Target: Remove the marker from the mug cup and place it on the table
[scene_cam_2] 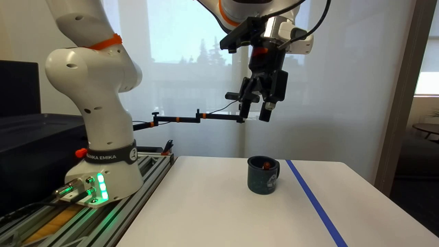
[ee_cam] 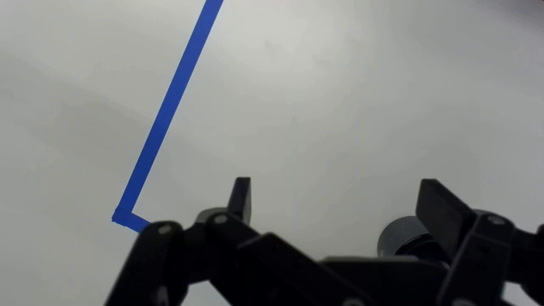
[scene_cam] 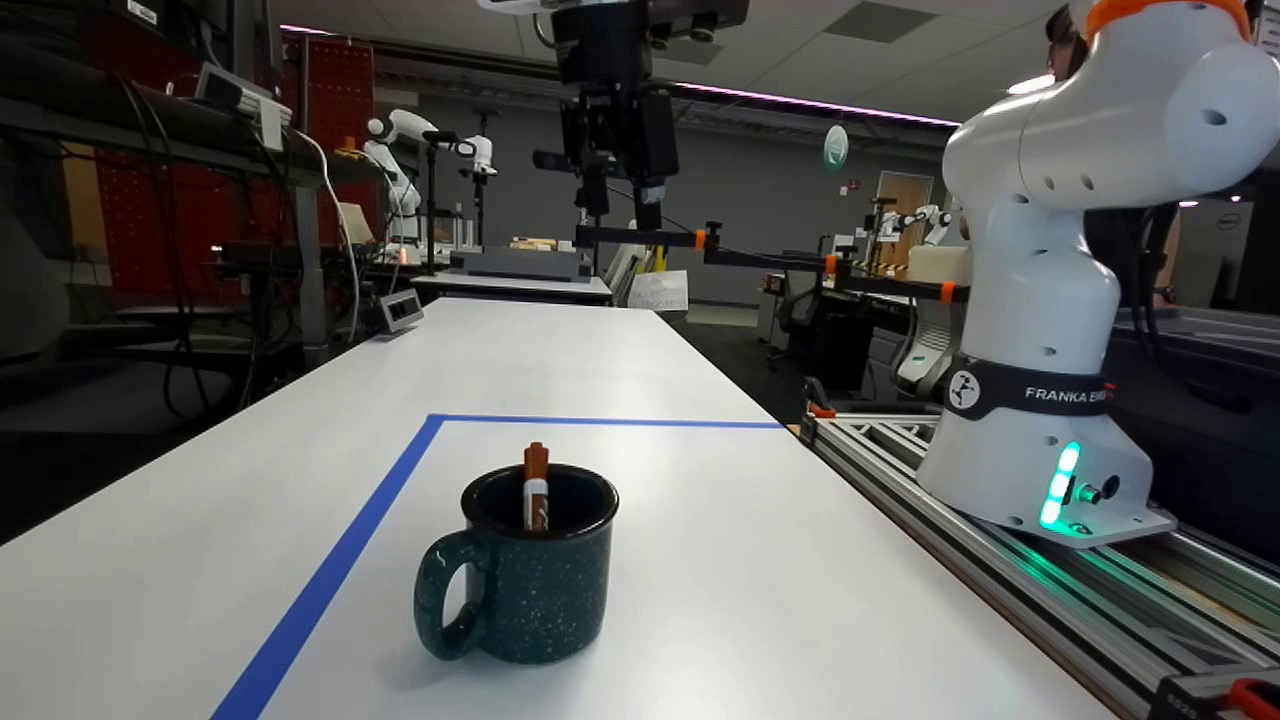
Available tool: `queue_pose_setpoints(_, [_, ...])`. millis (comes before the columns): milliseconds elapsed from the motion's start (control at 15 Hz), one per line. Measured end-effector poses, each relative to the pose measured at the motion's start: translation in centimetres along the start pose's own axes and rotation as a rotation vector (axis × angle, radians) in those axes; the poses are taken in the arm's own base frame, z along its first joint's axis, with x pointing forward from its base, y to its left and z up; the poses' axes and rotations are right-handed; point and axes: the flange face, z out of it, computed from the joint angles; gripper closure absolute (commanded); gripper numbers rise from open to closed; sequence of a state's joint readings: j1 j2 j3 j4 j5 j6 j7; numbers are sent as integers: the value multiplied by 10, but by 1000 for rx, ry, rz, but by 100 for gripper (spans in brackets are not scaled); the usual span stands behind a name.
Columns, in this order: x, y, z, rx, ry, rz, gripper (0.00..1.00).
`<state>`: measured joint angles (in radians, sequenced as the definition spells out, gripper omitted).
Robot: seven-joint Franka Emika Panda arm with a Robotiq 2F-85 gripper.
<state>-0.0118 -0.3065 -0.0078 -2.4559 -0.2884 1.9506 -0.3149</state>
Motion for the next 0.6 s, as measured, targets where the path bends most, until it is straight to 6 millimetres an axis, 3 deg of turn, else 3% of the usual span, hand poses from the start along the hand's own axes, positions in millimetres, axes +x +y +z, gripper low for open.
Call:
queue_pose_setpoints(400, [31, -33, -26, -167, 23, -175, 0])
queue_pose_setpoints(600, [54, -49, -22, -183, 43, -302, 0])
